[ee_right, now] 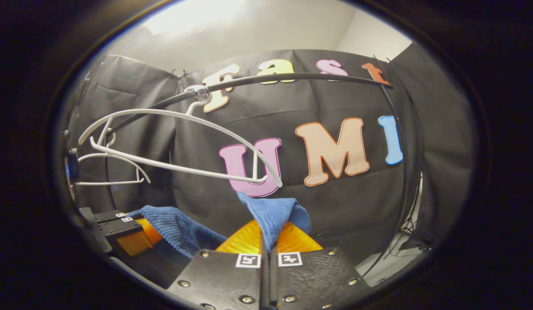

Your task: Grasp the clothes on the hanger with both hands and then place them into the laundry hamper below.

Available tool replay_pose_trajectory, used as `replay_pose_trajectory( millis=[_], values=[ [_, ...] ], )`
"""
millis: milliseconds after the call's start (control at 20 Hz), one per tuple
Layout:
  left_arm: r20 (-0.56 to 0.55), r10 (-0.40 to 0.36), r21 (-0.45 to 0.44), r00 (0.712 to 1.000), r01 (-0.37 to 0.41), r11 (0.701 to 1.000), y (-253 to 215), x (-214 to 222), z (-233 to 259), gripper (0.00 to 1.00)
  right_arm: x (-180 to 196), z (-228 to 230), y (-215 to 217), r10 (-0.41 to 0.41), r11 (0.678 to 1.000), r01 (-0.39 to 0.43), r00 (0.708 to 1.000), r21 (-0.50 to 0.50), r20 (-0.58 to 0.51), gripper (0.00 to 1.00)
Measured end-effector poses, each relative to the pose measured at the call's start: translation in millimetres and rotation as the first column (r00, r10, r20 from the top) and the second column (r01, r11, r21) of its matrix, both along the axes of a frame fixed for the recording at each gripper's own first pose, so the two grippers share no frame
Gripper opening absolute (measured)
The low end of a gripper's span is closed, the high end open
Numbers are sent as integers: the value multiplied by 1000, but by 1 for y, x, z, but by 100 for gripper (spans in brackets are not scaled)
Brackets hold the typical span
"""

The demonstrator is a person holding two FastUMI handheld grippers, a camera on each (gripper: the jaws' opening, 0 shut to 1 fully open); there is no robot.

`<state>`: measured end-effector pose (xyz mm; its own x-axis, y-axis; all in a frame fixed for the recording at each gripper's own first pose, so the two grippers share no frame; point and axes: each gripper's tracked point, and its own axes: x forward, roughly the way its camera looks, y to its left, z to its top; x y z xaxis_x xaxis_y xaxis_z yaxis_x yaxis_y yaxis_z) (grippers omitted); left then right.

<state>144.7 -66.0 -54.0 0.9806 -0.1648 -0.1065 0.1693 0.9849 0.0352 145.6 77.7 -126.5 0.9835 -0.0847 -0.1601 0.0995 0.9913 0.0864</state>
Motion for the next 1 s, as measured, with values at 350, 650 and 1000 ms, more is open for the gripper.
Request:
replay_pose_trajectory(
  millis=[350, 650, 1000],
  values=[
    [-60, 21, -43, 998, -24, 999, 6, 11, -46, 3, 7, -56, -11, -41, 998, 42, 999, 52, -30, 5],
    [-140, 61, -35, 988, -66, 997, 18, 17, -112, 3, 2, -130, -15, -60, 995, 69, 990, 70, -124, 0],
    [-251, 62, -31, 966, -72, 997, 20, 3, -199, 3, -21, -221, -11, -40, 997, 55, 963, 51, -267, 1]
  ],
)
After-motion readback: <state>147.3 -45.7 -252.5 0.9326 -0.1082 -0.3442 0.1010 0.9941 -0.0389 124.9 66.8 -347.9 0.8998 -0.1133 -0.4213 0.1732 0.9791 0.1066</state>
